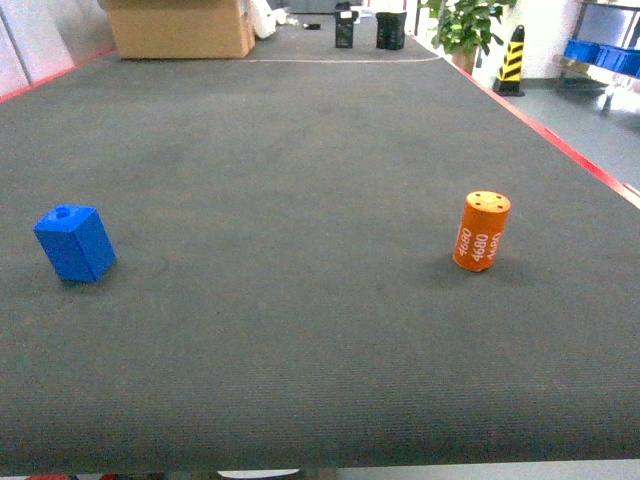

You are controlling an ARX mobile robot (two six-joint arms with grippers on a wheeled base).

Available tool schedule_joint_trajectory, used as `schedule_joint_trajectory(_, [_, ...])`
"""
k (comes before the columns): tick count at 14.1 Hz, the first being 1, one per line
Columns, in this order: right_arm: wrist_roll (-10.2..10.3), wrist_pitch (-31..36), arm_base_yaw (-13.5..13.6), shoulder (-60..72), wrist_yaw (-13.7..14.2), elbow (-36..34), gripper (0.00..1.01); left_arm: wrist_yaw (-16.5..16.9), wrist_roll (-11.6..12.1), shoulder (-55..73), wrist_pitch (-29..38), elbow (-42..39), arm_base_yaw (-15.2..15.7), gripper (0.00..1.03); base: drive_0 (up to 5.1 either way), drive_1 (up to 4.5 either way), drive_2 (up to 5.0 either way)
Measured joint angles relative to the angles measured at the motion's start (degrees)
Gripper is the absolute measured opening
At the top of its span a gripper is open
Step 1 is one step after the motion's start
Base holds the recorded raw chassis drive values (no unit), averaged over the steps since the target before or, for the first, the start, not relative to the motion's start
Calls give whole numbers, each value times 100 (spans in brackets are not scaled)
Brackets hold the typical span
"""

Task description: Sort blue parts and orange caps into right shelf containers

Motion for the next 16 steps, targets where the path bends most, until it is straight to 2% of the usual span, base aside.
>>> schedule_joint_trajectory(11, [0,0,0,0,0,0,98,0,2,0,0,0,0,98,0,0,0])
schedule_joint_trajectory(12, [-87,-289,-2,74,-105,63,98,2,0,0,0,0,0,98,0,0,0])
schedule_joint_trajectory(13, [-195,-284,131,743,-96,153,98,2,0,0,0,0,0,98,0,0,0])
schedule_joint_trajectory(14, [-192,396,358,1788,-2,216,98,2,2,0,0,0,0,98,0,0,0])
schedule_joint_trajectory(16, [-175,2100,492,4044,221,682,98,-9,0,0,2,0,0,98,0,0,0])
